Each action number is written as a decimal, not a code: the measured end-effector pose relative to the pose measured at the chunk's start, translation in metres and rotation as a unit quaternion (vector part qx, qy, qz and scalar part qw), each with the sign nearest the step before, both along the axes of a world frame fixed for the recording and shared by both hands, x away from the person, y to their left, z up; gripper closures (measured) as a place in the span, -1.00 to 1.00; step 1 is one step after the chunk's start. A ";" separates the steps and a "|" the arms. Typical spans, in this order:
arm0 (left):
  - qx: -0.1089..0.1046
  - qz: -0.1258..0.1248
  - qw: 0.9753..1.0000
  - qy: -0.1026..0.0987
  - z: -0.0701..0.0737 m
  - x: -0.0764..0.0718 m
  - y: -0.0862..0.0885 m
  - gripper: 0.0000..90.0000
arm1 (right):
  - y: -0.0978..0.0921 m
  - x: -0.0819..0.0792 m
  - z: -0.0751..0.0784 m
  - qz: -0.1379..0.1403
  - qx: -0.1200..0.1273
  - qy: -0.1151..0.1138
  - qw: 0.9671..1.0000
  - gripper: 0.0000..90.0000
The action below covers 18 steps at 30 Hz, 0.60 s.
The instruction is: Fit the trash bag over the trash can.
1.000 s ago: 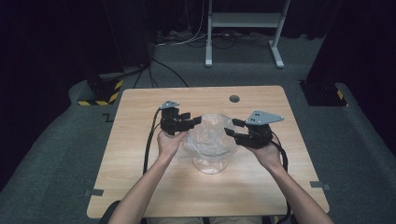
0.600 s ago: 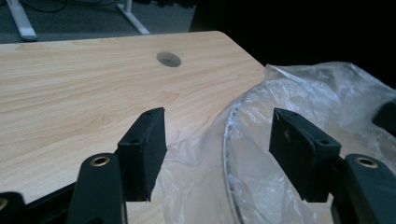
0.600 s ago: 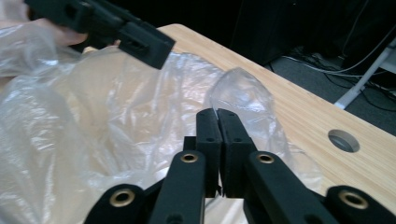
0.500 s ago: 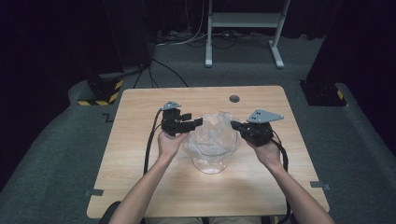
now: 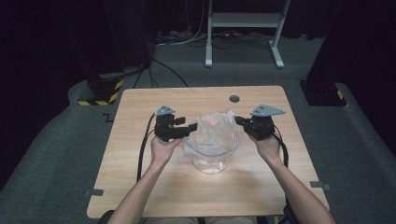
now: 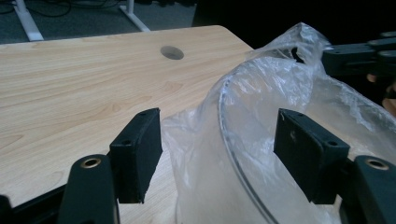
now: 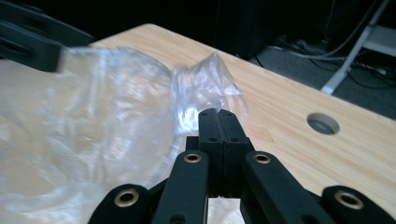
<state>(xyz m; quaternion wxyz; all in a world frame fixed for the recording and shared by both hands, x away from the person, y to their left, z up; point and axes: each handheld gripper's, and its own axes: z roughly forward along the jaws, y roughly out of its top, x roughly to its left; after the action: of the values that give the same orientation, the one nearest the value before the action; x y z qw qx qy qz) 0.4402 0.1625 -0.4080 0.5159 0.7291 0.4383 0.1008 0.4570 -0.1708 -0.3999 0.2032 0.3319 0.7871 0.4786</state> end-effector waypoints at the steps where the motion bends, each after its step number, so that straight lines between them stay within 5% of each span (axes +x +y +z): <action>1: 0.001 -0.001 1.000 -0.003 0.000 -0.002 0.002 -0.29 | -0.002 0.003 -0.003 -0.004 0.000 0.006 1.000 1.00; 8: 0.006 -0.004 1.000 -0.009 0.001 -0.011 0.008 -0.33 | 0.001 0.023 -0.028 -0.007 -0.018 0.081 0.997 1.00; 18: 0.005 -0.002 1.000 -0.006 0.000 -0.010 0.007 -0.32 | 0.011 0.020 -0.039 0.001 -0.052 0.104 0.993 0.95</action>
<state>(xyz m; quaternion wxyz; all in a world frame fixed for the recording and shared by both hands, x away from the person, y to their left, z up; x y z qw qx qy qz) 0.4303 0.1694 -0.4082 0.5152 0.7319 0.4331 0.1061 0.4771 -0.1599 -0.4386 0.1366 0.3679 0.8284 0.3997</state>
